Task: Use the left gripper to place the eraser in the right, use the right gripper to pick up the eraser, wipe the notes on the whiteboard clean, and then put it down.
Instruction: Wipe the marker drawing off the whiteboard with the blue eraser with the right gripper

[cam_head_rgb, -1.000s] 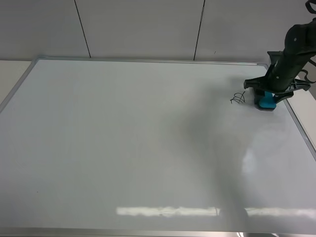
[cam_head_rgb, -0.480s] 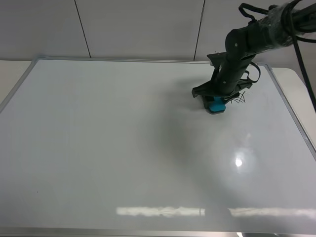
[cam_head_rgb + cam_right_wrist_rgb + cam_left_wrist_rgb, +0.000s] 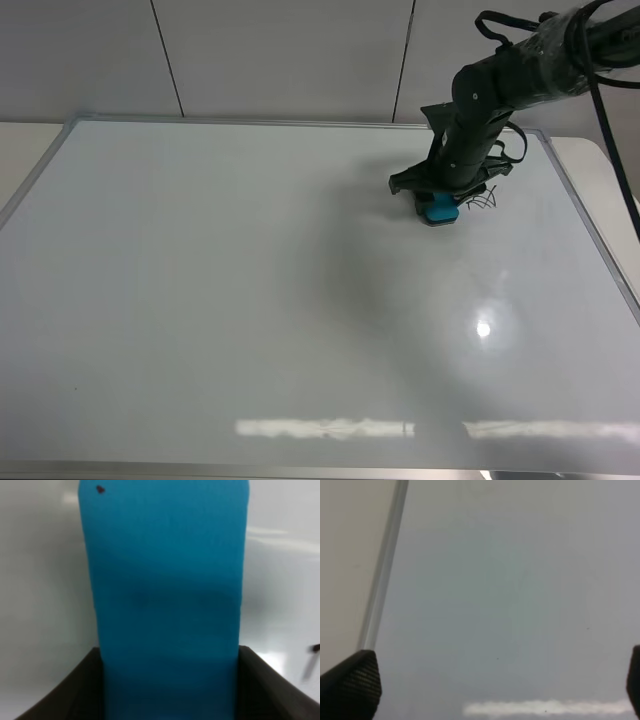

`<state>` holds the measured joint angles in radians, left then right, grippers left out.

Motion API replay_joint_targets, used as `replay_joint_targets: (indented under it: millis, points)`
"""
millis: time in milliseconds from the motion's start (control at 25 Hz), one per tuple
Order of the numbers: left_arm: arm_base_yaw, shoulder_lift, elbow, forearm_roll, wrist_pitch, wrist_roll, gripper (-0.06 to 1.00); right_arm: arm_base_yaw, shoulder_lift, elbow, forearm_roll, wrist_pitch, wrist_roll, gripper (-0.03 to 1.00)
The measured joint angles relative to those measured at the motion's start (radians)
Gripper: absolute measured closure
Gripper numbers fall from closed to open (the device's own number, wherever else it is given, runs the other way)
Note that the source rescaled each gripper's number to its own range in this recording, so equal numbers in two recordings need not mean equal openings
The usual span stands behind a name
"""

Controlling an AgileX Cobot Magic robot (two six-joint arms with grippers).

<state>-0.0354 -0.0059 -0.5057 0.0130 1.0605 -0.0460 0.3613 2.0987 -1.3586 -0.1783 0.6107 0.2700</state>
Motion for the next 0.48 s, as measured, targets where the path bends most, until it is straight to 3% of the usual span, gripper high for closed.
replay_joint_targets:
  millis: [480]
  points:
    - [0.0,0.0,0.0,0.0,0.0,0.0,-0.06,-0.17,0.058,-0.028,-0.05,-0.012,0.015,0.95]
